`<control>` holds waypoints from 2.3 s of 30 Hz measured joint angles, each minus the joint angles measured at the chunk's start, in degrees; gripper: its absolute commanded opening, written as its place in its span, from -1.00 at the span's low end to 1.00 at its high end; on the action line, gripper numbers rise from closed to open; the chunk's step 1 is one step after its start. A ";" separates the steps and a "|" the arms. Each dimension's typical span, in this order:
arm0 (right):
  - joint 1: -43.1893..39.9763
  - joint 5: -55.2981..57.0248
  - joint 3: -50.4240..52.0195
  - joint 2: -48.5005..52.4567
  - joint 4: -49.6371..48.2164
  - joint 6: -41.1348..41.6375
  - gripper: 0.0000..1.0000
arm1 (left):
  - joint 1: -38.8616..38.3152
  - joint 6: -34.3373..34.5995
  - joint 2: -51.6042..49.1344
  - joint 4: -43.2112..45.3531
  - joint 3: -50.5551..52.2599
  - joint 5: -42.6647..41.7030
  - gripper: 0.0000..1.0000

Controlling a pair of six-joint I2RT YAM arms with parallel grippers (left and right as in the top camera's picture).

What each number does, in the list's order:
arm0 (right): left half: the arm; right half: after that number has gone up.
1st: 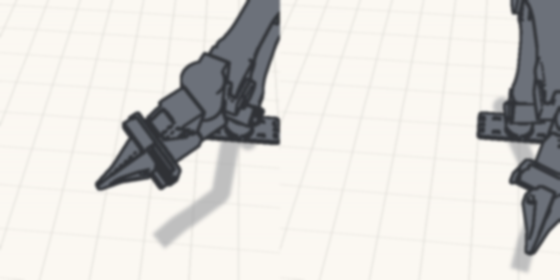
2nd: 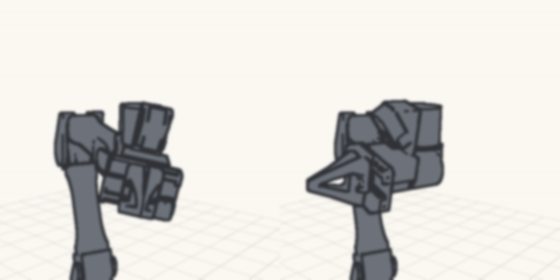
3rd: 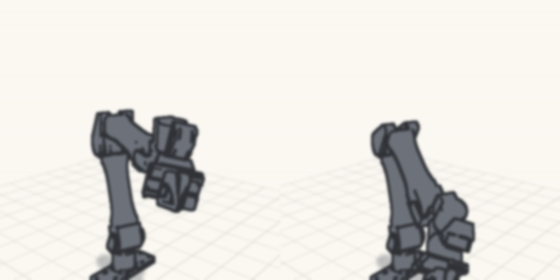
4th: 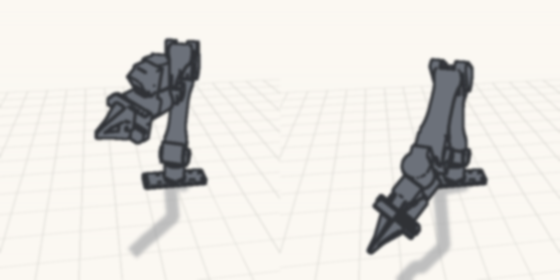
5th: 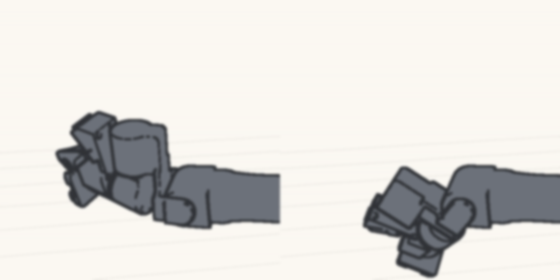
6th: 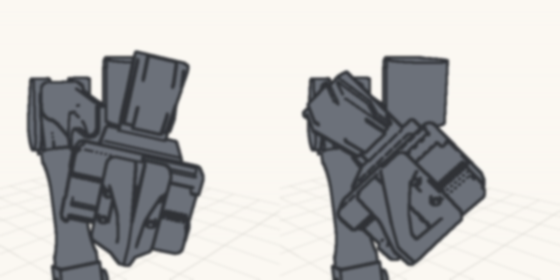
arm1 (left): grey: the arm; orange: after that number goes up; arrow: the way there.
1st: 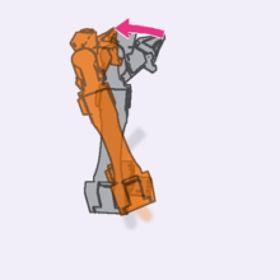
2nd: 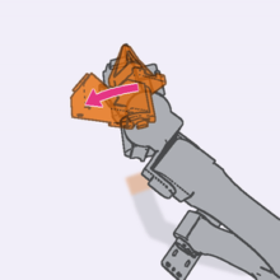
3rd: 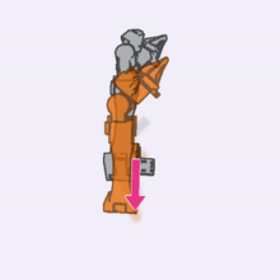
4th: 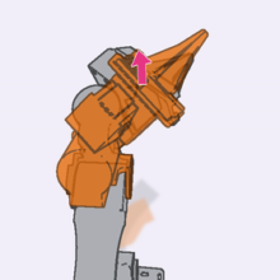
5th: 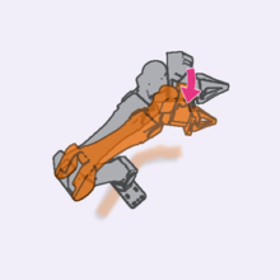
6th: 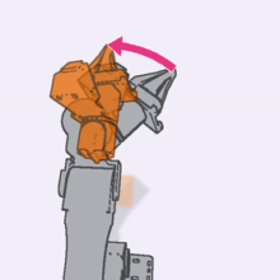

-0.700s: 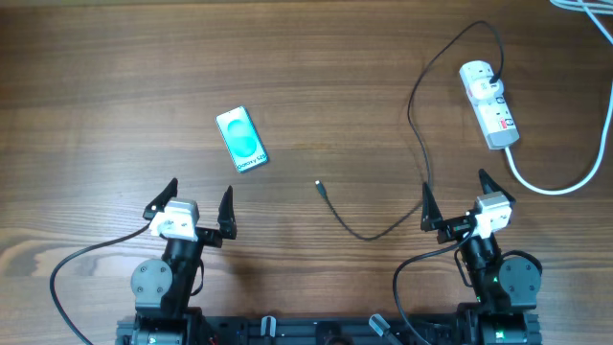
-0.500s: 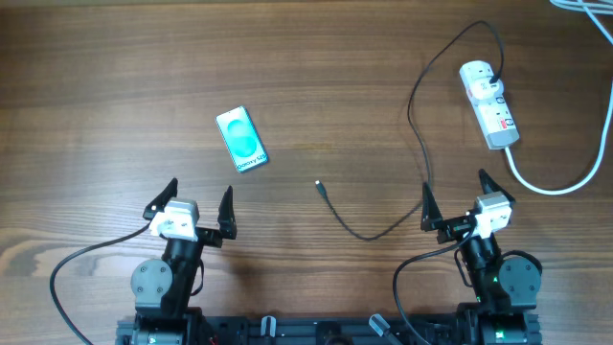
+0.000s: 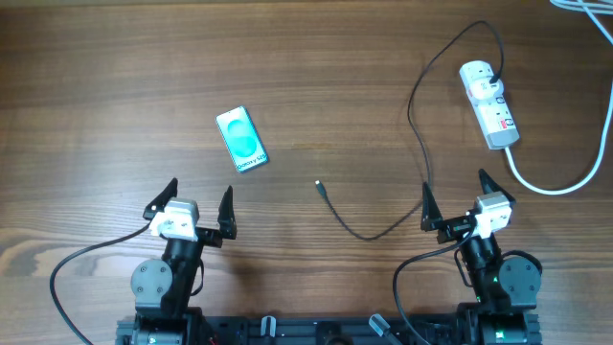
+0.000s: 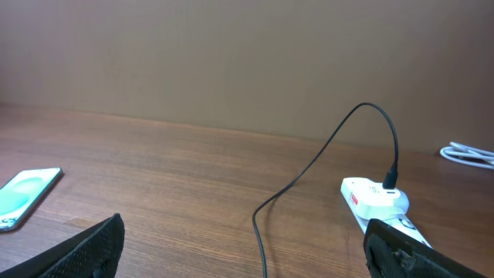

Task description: Plug charger to phone and switch on socket

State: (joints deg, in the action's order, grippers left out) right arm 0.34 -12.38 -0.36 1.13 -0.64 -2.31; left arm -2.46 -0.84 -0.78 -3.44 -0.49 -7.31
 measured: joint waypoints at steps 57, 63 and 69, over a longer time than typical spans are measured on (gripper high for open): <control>0.00 0.00 0.00 0.04 -0.02 0.00 1.00 | 0.00 -0.02 0.00 -0.02 0.00 0.24 1.00; 0.00 0.00 0.00 0.04 -0.02 0.00 0.99 | 0.00 1.16 0.00 1.55 0.02 -1.20 1.00; 0.00 0.00 0.00 0.07 -0.02 0.00 0.99 | 0.00 13.77 -0.17 -3.32 -8.61 -9.05 1.00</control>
State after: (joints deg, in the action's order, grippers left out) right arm 0.34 -12.38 -0.36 1.19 -0.67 -2.31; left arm -2.46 12.93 -0.95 -6.76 -9.10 -16.36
